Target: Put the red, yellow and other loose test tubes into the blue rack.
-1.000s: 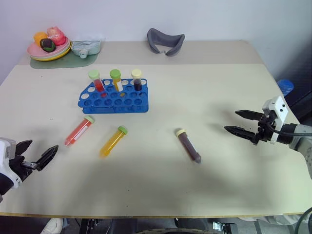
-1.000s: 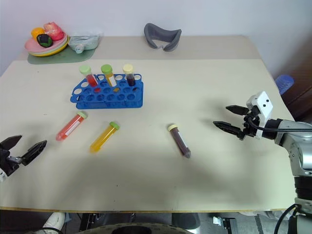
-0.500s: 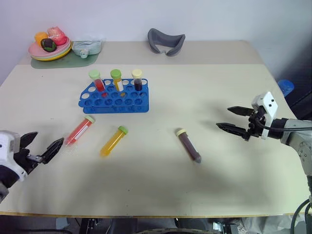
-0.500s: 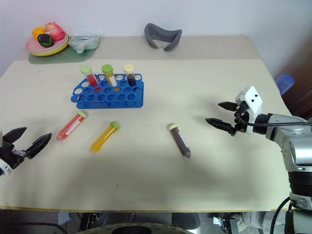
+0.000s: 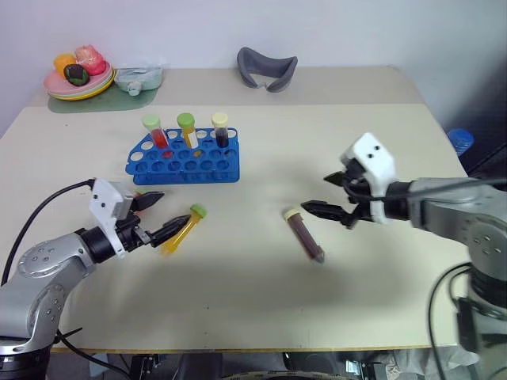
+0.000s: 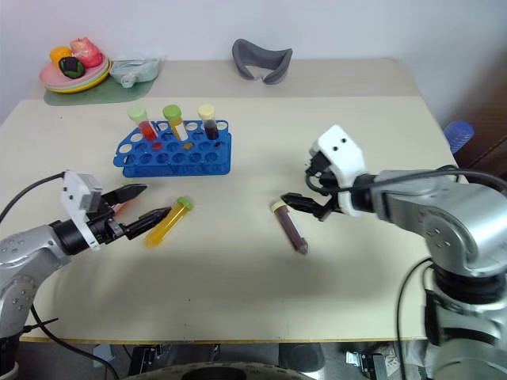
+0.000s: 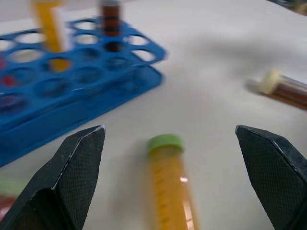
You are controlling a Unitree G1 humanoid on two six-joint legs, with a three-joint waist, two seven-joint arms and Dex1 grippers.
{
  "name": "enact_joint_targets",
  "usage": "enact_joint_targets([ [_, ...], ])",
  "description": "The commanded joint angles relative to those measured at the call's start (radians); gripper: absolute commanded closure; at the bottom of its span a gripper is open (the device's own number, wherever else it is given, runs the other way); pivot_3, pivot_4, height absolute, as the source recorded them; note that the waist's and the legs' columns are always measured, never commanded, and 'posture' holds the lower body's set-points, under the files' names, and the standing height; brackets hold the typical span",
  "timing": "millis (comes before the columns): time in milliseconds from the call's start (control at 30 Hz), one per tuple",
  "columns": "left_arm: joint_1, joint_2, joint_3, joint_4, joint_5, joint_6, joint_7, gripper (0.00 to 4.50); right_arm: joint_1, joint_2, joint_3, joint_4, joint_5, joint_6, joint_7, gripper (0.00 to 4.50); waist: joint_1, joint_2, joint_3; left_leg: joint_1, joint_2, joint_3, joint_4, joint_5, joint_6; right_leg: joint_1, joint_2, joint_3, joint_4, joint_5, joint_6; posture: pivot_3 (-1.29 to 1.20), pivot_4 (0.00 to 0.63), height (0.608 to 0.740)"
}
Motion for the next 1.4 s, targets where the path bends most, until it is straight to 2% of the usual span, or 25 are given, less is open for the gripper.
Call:
enact_joint_targets([
  [33,-0.026,0.005,-0.033,0.012,0.014,-0.028,-0.028,0.02,-0.018,0.023,0.031,0.041,0.204,0.023,-0.297,0.12,0.004,0.0,0.0,-0.002,0.0,0.0,0.0,0.0,0.0,-0.001,-0.001,0.0,0.0,0.0,0.0,0.0,0.15,0.74],
  [200,-0.04,-0.009,-0.107,0.02,0.05,-0.064,-0.057,0.02,-0.05,0.023,0.113,0.183,0.59,0.023,-0.73,0.12,-0.002,0.0,0.0,-0.007,0.0,0.0,0.003,0.0,0.0,-0.005,-0.001,-0.001,0.001,0.0,0.0,0.0,0.15,0.74],
  [267,-0.031,-0.008,-0.127,0.006,0.057,-0.073,-0.067,0.02,-0.076,-0.11,0.28,0.224,0.933,-0.147,-0.982,0.12,-0.004,0.002,0.001,-0.007,0.0,0.0,0.003,0.0,0.001,-0.006,0.0,0.0,0.002,0.0,0.0,0.0,0.15,0.74],
  [333,-0.024,-0.007,-0.138,-0.003,0.063,-0.081,-0.07,0.02,-0.102,-0.196,0.412,0.227,1.112,-0.278,-1.123,0.12,-0.004,0.001,0.001,-0.009,0.0,0.0,0.004,0.0,0.001,-0.007,-0.001,-0.001,0.002,0.0,0.0,0.0,0.15,0.74],
  [467,-0.021,-0.025,-0.155,-0.023,0.062,-0.085,-0.06,0.02,-0.146,-0.228,0.554,0.235,1.132,-0.359,-1.194,0.12,-0.012,0.001,0.001,-0.009,0.001,-0.001,0.005,-0.001,0.002,-0.007,0.0,-0.001,0.002,0.0,0.0,0.0,0.15,0.74],
  [700,0.006,-0.047,-0.153,-0.039,0.066,-0.099,-0.044,0.02,-0.262,-0.137,0.684,0.382,1.132,-0.359,-1.306,0.12,-0.022,0.001,0.001,-0.01,0.001,-0.001,0.005,-0.001,0.002,-0.008,0.001,-0.001,0.003,0.0,0.0,0.0,0.15,0.74],
  [867,0.021,-0.057,-0.153,-0.049,0.067,-0.112,-0.031,0.02,-0.246,-0.095,0.686,0.455,1.132,-0.344,-1.4,0.12,-0.022,0.001,0.0,-0.011,0.001,-0.001,0.005,-0.001,0.002,-0.008,0.0,-0.001,0.003,0.0,0.0,0.0,0.15,0.74],
  [1333,0.029,-0.054,-0.149,-0.043,0.069,-0.134,-0.031,0.02,-0.208,-0.067,0.651,0.456,1.132,-0.337,-1.498,0.12,-0.015,0.0,-0.001,-0.01,0.001,-0.001,0.006,-0.001,0.002,-0.008,0.0,-0.001,0.003,0.0,0.0,0.0,0.15,0.74],
  [1400,0.028,-0.053,-0.148,-0.041,0.069,-0.135,-0.033,0.0,-0.208,-0.066,0.651,0.454,1.132,-0.334,-1.494,0.63,-0.014,0.0,-0.001,-0.01,0.001,-0.001,0.006,-0.001,0.002,-0.008,0.0,-0.001,0.003,0.0,0.0,0.0,0.15,0.74],
])
